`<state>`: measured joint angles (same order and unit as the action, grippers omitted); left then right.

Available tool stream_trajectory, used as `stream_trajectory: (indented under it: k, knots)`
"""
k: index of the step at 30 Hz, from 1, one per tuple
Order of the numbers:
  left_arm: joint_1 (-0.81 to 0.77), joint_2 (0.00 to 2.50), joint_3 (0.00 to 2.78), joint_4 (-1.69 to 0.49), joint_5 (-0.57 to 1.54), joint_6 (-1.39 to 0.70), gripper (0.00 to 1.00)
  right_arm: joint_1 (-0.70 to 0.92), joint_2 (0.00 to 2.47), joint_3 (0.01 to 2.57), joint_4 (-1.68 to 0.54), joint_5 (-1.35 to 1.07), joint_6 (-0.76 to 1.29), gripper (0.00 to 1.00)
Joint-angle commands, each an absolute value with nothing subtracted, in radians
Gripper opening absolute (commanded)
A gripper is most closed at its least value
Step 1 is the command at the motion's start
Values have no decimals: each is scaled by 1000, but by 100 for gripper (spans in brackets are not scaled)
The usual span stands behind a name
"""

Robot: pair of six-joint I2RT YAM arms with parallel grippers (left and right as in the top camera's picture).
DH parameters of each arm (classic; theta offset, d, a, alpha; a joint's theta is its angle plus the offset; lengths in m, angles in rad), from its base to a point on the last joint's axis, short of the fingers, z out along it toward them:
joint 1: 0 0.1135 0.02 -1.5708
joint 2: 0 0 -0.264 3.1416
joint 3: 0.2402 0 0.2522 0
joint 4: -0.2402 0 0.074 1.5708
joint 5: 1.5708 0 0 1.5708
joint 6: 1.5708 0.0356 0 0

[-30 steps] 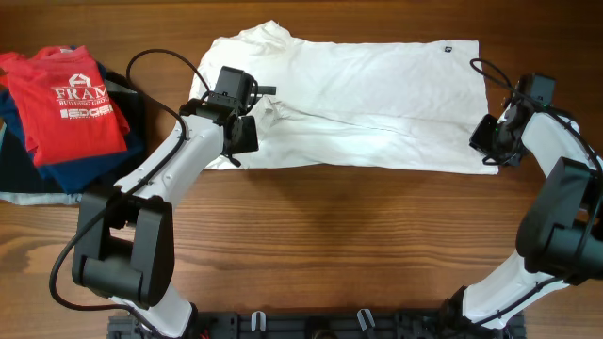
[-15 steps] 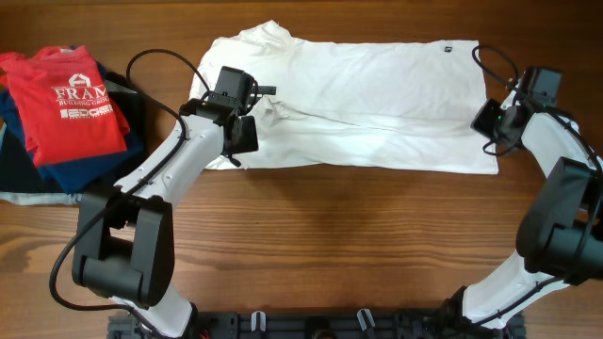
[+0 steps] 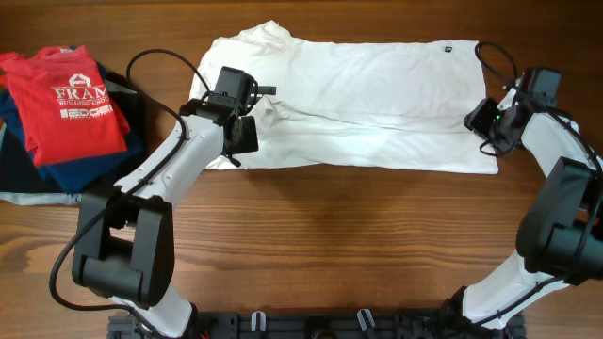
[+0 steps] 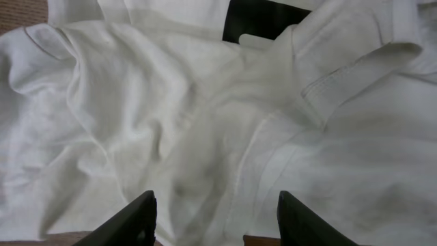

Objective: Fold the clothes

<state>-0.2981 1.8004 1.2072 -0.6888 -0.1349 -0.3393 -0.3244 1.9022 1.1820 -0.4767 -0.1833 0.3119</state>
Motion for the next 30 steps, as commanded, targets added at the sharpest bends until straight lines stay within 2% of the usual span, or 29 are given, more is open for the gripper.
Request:
stream_trajectory:
  k: [1,4,8,15,25,28,30]
  knots:
    - [-294,1786,1196,-687,-147,-352,57,-322,1921,1180,-517,-176,298,39]
    - [-294,1786,1196,-686,-147,-353,57,-322,1921,1179,-529,-112,295,25]
    - [-294,1786,1196,-686,-147,-353,57,-322,1927,1179,-491,-90,288,24]
    - [-294,1786,1197,-686,-147,-353,57,-322,1927,1162,-458,-78,290,17]
    - [-294,1786,1197,-685,-147,-353,57,-322,1928,1119,-384,-79,291,17]
    - [-294,1786,1196,-685,-147,-352,57,-322,1928,1119,-362,-79,298,4]
    - [-294,1786,1197,-685,-147,-353,57,-322,1928,1119,-345,-79,319,4]
